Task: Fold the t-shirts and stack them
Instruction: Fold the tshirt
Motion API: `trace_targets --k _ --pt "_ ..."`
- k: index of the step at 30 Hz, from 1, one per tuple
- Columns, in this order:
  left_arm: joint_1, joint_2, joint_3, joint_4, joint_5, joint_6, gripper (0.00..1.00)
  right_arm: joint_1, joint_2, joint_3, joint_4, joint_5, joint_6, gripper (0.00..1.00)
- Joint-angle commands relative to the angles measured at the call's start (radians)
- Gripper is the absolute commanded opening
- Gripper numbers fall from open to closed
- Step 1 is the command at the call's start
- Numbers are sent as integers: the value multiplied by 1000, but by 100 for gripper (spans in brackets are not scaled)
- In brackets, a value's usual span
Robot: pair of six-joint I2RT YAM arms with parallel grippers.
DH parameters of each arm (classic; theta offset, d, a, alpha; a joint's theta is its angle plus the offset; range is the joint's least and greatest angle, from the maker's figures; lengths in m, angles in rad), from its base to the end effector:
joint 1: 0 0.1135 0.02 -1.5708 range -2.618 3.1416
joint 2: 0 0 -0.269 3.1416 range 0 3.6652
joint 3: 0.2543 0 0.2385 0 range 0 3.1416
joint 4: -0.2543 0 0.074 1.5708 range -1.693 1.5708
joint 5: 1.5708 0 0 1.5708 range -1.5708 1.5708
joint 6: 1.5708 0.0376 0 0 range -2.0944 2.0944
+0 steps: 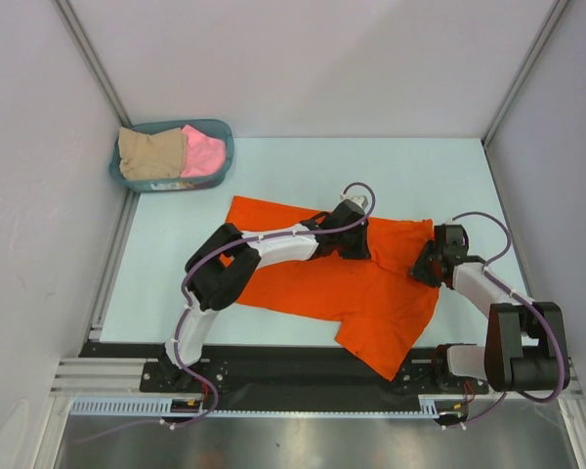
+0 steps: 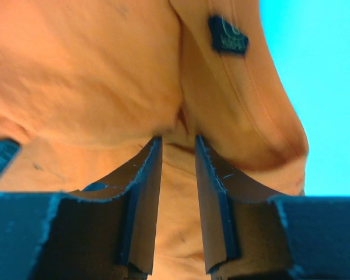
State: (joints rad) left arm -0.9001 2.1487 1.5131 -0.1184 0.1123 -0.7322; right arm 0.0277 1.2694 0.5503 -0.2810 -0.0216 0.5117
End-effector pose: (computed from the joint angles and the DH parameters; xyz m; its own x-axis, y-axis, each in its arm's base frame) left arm 0.2885 -0.3704 0.1738 -0.8708 0.0287 -0.4908 0.3323 0.7702 -0.5444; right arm 0.2135 0.0067 0.1696 -0.7527 0.4689 -0.4621 0.3776 0.8825 0.2804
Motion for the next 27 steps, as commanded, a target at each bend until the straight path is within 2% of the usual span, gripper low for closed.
trace_targets --k 1,8,11,17,18,27 --pt "6 -24 33 10 13 14 0 -8 33 48 65 -26 -16 34" --pt "6 -9 29 22 24 5 0 -8 68 60 100 -26 -25 35" --pt "6 -4 29 28 29 1 0 -8 90 65 105 -29 -22 30" --pt "6 -9 25 28 21 7 0 -8 41 62 86 -9 -19 8" --pt "6 -7 25 28 24 7 0 -9 36 63 79 3 -19 0" --pt "13 -32 25 -30 38 20 0 3 -110 74 -96 -26 11 0"
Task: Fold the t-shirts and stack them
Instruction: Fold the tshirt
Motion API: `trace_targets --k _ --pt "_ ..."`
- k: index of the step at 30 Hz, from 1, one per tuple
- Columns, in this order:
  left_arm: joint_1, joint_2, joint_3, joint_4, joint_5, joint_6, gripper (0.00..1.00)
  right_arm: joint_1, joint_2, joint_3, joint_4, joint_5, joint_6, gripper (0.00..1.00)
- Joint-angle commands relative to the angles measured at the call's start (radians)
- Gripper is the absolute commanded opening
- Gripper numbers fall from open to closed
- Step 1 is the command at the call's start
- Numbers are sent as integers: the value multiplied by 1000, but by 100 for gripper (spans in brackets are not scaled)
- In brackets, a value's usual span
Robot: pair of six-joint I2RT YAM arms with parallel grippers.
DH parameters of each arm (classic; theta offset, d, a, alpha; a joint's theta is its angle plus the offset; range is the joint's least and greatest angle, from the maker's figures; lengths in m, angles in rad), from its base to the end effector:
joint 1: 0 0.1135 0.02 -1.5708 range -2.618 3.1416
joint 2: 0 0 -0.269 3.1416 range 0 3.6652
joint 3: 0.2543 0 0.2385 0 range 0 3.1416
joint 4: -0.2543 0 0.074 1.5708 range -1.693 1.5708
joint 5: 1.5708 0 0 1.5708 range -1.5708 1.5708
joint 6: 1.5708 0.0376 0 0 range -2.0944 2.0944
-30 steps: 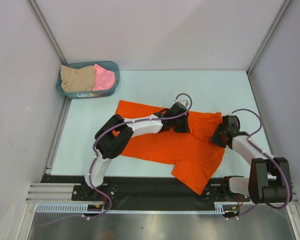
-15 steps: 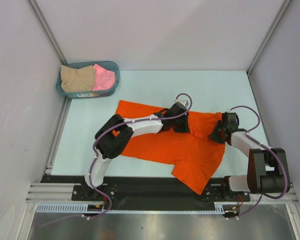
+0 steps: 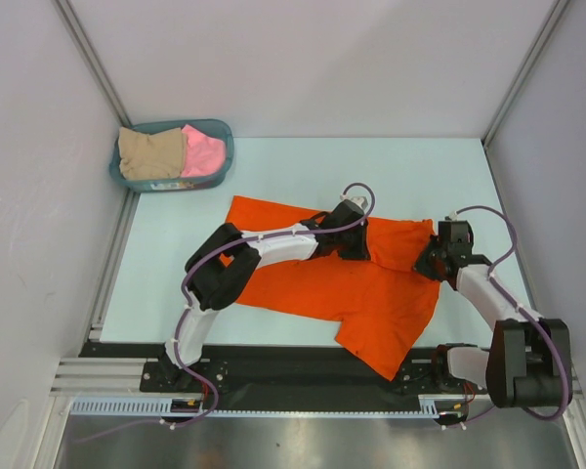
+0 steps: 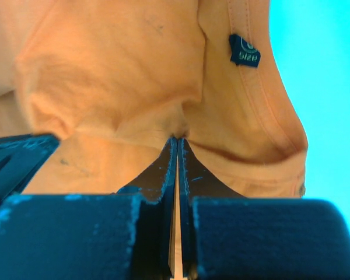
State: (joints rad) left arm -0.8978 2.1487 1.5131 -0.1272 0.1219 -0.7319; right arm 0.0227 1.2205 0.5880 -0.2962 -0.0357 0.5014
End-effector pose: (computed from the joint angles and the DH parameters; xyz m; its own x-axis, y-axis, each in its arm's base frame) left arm 0.2886 -0.3694 0.1731 -0.8757 0.0344 -0.4816 0.3303 0.7702 -0.5456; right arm 0.2161 0.0062 0.1887 -0.7233 0.4641 -0.5114 0.3462 0.8844 0.3129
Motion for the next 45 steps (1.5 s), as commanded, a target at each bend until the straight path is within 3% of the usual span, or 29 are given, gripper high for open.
trace_targets --k 1,19,37,38,39,40,41,43,44,45 --pt "14 -35 21 -31 35 20 0 8 -73 36 -96 -16 26 0" --pt "71 -79 -36 -83 165 63 0 134 -245 -5 -233 28 137 0" --pt "82 -113 -96 -101 214 68 0 149 -240 -62 -199 103 163 0" --pt "83 -112 -100 -92 222 62 2 149 -234 -60 -196 105 163 0" --pt "82 -112 -114 -72 245 60 14 149 -224 -60 -195 103 158 0" --pt "79 -118 -123 -62 252 65 18 149 -220 -59 -193 99 151 0" --pt "80 -153 -140 -48 249 72 19 148 -217 -57 -193 97 138 14" --pt "89 -215 -198 -38 202 106 32 141 -228 -24 -208 149 103 33" --pt "100 -284 -238 -38 187 117 38 129 -234 -2 -202 170 94 54" --pt "112 -327 -255 -37 164 126 48 120 -234 45 -195 193 92 62"
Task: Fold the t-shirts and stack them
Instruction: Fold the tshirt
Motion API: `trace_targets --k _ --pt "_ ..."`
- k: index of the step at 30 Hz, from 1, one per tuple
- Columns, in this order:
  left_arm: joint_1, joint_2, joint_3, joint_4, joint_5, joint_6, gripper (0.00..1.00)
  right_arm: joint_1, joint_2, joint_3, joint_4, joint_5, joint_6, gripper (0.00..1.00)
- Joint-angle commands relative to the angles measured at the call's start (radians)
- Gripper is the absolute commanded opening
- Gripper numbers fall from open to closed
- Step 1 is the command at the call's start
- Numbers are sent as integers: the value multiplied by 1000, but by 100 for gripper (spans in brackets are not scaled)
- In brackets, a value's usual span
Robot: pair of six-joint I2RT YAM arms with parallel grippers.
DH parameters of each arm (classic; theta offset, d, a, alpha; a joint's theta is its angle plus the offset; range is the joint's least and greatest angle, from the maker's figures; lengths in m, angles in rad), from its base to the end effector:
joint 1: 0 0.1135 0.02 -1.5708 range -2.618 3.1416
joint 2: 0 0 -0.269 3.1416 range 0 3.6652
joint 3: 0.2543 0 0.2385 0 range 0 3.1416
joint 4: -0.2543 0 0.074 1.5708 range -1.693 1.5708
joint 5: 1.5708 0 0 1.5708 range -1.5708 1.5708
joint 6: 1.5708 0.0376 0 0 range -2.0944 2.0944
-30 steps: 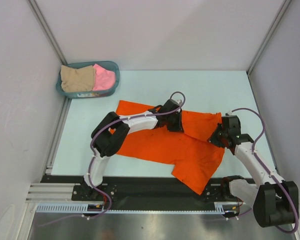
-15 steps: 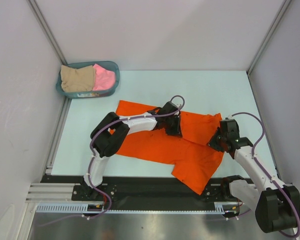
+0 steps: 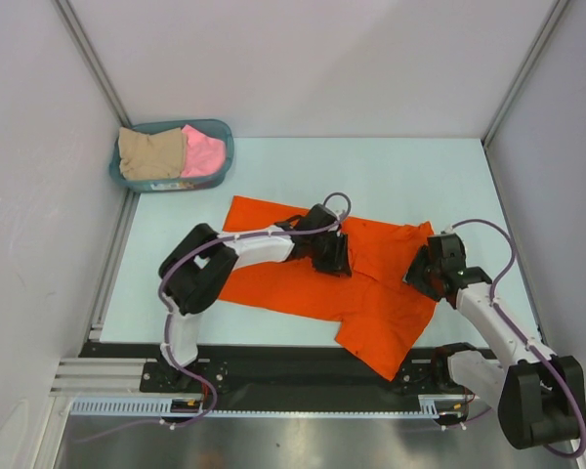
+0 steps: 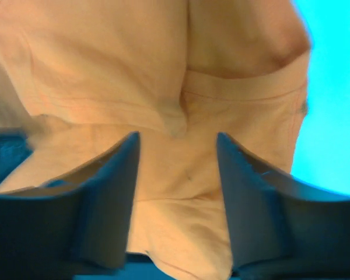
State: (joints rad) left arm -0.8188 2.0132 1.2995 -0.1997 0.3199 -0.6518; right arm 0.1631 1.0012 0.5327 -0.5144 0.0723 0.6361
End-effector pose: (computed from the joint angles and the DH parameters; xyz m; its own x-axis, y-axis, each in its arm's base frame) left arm 0.2755 -0.3119 0.1640 -0.9301 0.1514 -0.3348 0.3275 0.7546 -0.5686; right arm 0.1680 0.0249 0.1966 -0.7332 0.4798 -0.4819 0.3893 0.8772 0.2811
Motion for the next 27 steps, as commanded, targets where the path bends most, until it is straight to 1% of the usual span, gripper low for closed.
trace_targets --k 1,2,3,4,5,6,9,10,13,15,16,19,22,23,25,27 --pt "65 -229 -58 33 -50 58 52 -33 6 128 63 108 -58 66" --pt "87 -263 -72 26 -61 69 55 -54 25 147 94 118 -70 72" --pt "186 -348 -36 -39 -97 134 66 -89 172 235 178 160 -103 76" --pt "214 -358 -35 -40 -97 135 69 -100 174 236 178 161 -104 76" --pt "245 -358 -16 -61 -99 173 71 -111 216 289 198 164 -111 76" --pt "272 -352 39 -117 -99 190 73 -122 300 309 209 167 -122 76" --pt "372 -317 131 -196 -93 248 73 -143 410 354 272 173 -142 76" --pt "415 -308 144 -202 -87 257 73 -148 427 358 290 172 -160 76" --pt "493 -251 179 -218 -44 265 71 -155 503 360 362 152 -188 72" --pt "523 -207 188 -218 -35 254 68 -186 534 362 373 139 -197 69" --pt "555 -185 175 -189 -12 250 63 -201 583 352 420 156 -249 66" --pt "566 -183 152 -166 -35 245 64 -240 626 354 455 129 -273 64" --pt "586 -183 127 -138 -24 227 65 -278 674 371 482 37 -282 62" --pt "595 -183 123 -130 -7 215 65 -280 686 389 475 17 -282 59" --pt "604 -180 121 -116 8 205 66 -278 708 395 476 -2 -288 51" --pt "615 -176 122 -115 21 202 66 -275 703 397 488 4 -288 48"
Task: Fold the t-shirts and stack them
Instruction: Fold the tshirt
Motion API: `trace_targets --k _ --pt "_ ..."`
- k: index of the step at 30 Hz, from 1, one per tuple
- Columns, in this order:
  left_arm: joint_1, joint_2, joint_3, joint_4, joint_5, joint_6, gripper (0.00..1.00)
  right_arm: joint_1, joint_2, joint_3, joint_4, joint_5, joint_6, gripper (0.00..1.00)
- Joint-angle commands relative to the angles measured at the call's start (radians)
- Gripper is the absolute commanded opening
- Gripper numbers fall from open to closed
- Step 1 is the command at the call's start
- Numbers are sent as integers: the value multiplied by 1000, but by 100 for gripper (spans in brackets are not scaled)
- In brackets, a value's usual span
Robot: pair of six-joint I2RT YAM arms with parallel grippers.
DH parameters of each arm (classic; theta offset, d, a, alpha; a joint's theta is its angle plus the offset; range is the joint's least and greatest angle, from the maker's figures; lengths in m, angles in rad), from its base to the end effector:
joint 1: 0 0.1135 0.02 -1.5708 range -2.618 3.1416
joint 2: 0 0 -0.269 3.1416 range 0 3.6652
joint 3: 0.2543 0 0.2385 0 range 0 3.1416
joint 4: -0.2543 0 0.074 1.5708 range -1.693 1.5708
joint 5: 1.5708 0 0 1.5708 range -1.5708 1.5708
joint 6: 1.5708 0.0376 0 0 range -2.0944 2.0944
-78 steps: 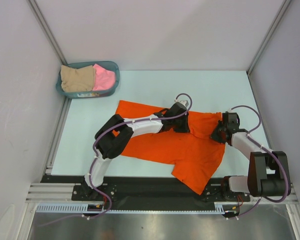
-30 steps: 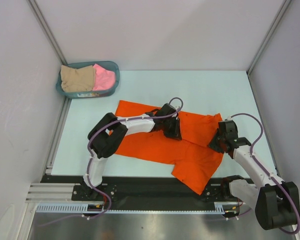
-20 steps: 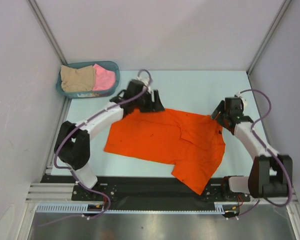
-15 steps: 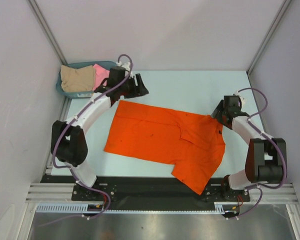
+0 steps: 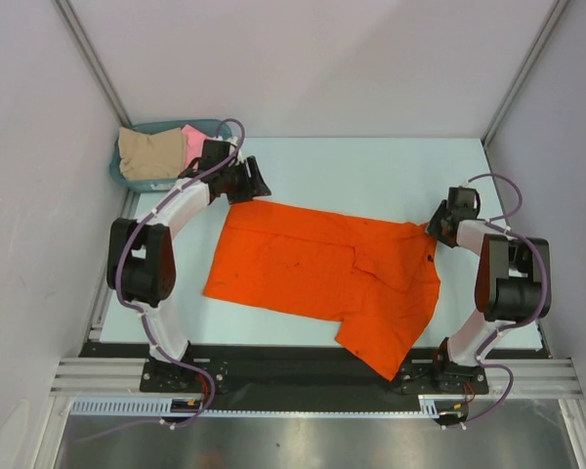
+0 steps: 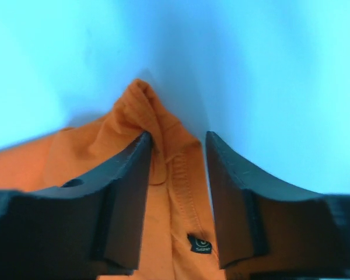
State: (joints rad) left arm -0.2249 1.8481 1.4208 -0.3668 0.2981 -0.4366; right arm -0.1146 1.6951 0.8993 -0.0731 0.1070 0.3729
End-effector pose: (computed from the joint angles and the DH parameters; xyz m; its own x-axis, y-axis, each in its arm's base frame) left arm 0.3930 -0.1012 0.2528 -0.8051 -0.2305 -0.5466 0.0810 0.8701 -0.4862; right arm 0.3270 -0.0417 0.1724 -0.6401 0.4383 -0.6310 0.4461 0.8807 0.1593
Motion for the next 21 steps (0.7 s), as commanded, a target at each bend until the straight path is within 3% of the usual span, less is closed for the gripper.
trace_targets --k 1,2,3,5,6,7,16,21 --pt "25 -9 3 54 42 -14 66 1 9 30 52 -29 -16 45" --pt "33 -1 3 55 42 -20 66 0 11 33 53 -27 -8 39" --pt "38 2 4 54 41 -24 67 -2 15 47 52 -39 -6 26" --pt "48 8 7 52 33 -37 68 1 50 72 33 -68 -17 15" --pt "52 11 6 52 23 -42 69 3 64 108 23 -69 -17 3" --pt "55 13 7 52 19 -45 69 3 95 124 13 -66 -15 0" --pt "67 37 17 78 -33 -63 65 10 244 357 62 55 -9 0" --pt "70 19 3 111 -77 -54 66 12 430 669 7 79 -37 0"
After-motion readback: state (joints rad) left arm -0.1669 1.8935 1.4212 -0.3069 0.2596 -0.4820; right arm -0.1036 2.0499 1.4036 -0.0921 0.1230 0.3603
